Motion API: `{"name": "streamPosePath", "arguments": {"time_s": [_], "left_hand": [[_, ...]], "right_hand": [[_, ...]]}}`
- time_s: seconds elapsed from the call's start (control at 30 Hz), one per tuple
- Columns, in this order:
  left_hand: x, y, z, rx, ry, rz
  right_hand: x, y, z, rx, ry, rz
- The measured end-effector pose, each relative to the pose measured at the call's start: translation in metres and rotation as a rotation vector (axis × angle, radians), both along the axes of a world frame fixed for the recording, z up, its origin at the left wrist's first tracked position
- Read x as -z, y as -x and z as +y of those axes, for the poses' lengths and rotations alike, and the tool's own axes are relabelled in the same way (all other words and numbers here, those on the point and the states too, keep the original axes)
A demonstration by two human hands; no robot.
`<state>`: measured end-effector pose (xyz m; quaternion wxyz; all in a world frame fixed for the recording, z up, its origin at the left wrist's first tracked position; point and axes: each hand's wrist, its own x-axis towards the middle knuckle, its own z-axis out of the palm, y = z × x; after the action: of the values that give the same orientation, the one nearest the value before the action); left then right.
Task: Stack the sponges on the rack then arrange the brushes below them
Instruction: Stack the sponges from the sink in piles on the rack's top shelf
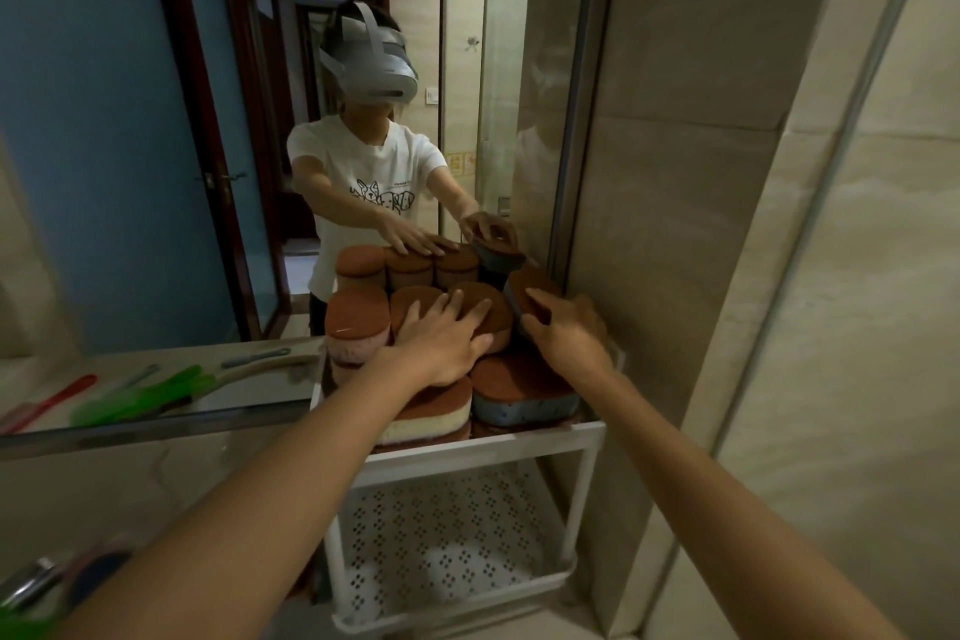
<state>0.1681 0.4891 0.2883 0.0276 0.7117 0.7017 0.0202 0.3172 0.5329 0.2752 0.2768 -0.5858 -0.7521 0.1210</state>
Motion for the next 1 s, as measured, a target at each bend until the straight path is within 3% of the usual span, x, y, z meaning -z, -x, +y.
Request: {"name": "streamPosePath", "arguments": {"time_s": [0.3, 0.57, 0.67, 0.77, 0.9, 1.0], "left_hand": [[0.003, -0.003, -0.002, -0.014, -0.029, 0.031], [0.003, -0.004, -0.001, -0.026, -0.017, 0.031], [-0.003, -0.001, -0.001, -0.004, -0.001, -0.045], [-0.009, 0.005, -0.004, 0.041, -0.070, -0.161], [-0.020, 0.012, -0.023, 0.008, -0.337, -0.329], [-0.028, 0.027, -0.046, -0.125, -0.493, -0.418]], "right_hand": [[0.000, 0.001, -0.002, -0.047, 0.013, -0.192], [-0.001, 0.005, -0.008, -0.108, -0.133, -0.440], [-0.007, 0.003, -0.006, -0.122, -0.034, -0.462], [-0.015, 0.003, -0.006, -0.139, 0.063, -0.365], [-0.017, 0.017, -0.032, -0.186, -0.155, -0.021], [-0.020, 0.041, -0.063, -0.279, -0.242, 0.132]]}}
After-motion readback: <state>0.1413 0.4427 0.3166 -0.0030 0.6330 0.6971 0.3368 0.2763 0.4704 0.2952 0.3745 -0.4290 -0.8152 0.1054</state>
